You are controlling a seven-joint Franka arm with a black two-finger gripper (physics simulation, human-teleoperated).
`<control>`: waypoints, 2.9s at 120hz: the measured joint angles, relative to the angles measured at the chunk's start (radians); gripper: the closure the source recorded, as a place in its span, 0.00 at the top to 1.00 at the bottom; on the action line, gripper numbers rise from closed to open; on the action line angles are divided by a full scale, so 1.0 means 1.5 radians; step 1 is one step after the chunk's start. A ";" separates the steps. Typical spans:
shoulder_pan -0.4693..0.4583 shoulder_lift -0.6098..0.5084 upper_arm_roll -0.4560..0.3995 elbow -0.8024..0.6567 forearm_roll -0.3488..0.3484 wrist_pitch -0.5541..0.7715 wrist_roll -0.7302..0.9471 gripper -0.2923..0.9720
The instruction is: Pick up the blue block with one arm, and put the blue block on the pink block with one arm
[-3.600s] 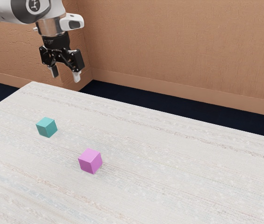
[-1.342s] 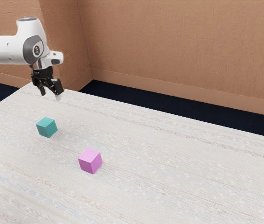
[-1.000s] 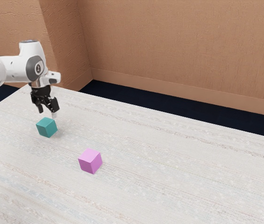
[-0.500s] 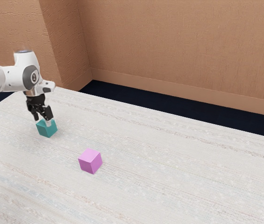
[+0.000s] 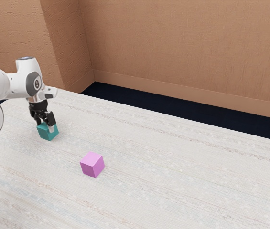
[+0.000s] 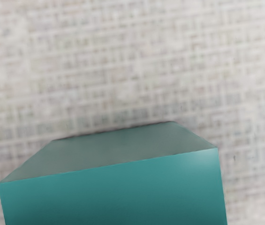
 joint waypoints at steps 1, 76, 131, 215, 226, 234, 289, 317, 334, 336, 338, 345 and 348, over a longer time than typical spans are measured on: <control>0.000 0.000 0.000 0.000 0.000 0.000 0.000 0.77; -0.006 0.008 0.000 -0.001 -0.004 0.025 0.015 0.56; -0.008 0.001 0.000 -0.001 -0.002 0.030 0.014 0.53; -0.094 -0.218 -0.058 -0.208 0.015 0.025 -0.124 0.48; -0.119 -0.237 -0.058 -0.235 0.023 0.027 -0.165 0.47; -0.137 -0.256 -0.058 -0.256 0.029 0.027 -0.195 0.47; -0.236 -0.328 -0.052 -0.373 0.037 0.064 -0.370 0.47; -0.254 -0.355 -0.052 -0.408 0.038 0.086 -0.431 0.46; -0.260 -0.366 -0.054 -0.428 0.042 0.097 -0.459 0.43; -0.261 -0.367 -0.055 -0.429 0.043 0.098 -0.462 0.43; -0.261 -0.368 -0.055 -0.431 0.045 0.099 -0.465 0.43; -0.261 -0.372 -0.057 -0.437 0.056 0.101 -0.473 0.42; -0.261 -0.373 -0.058 -0.439 0.061 0.102 -0.476 0.43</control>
